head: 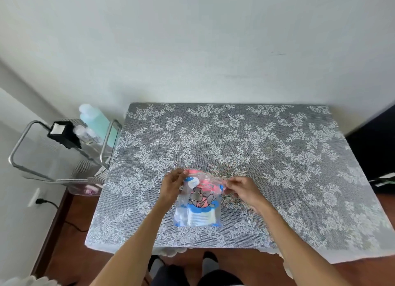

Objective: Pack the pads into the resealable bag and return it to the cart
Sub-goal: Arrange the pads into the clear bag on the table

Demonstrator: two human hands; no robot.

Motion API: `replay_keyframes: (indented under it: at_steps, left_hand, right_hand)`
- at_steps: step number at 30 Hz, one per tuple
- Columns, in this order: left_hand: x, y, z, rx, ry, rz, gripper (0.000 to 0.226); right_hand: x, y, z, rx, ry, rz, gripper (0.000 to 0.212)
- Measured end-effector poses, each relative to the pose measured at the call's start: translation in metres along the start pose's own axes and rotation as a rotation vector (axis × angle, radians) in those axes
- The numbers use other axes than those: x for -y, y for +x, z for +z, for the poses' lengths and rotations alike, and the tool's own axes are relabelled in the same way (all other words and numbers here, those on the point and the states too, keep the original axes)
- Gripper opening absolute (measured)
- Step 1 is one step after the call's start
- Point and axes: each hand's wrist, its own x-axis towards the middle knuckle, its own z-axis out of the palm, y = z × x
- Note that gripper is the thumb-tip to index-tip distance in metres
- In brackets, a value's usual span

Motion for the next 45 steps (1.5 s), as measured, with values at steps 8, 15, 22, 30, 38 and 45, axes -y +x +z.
replay_keyframes:
  at_steps: [8,15,22,30,38,45]
  left_hand:
    - [0.015,-0.003,-0.018,-0.055,0.1,0.053,0.013]
    - [0.028,-0.008,-0.01,-0.047,0.12,0.073,0.017]
    - [0.021,-0.007,0.001,-0.08,-0.118,-0.05,0.006]
    - [-0.017,0.007,0.012,-0.088,0.345,0.129,0.042]
    - [-0.074,0.026,0.047,0.384,0.803,0.213,0.043]
    - [-0.082,0.037,0.059,0.452,0.842,0.255,0.018]
  right_hand:
    - [0.006,0.005,-0.013,-0.194,0.035,-0.037,0.015]
    - [-0.017,0.007,0.018,0.1,-0.16,0.046,0.034]
    - [-0.016,0.006,0.04,0.191,0.056,0.029,0.052]
    - [-0.014,0.003,0.043,0.129,-0.058,-0.061,0.033]
    - [-0.012,0.001,0.045,0.128,-0.153,-0.121,0.053]
    - [-0.018,0.003,0.041,0.127,-0.127,-0.117,0.042]
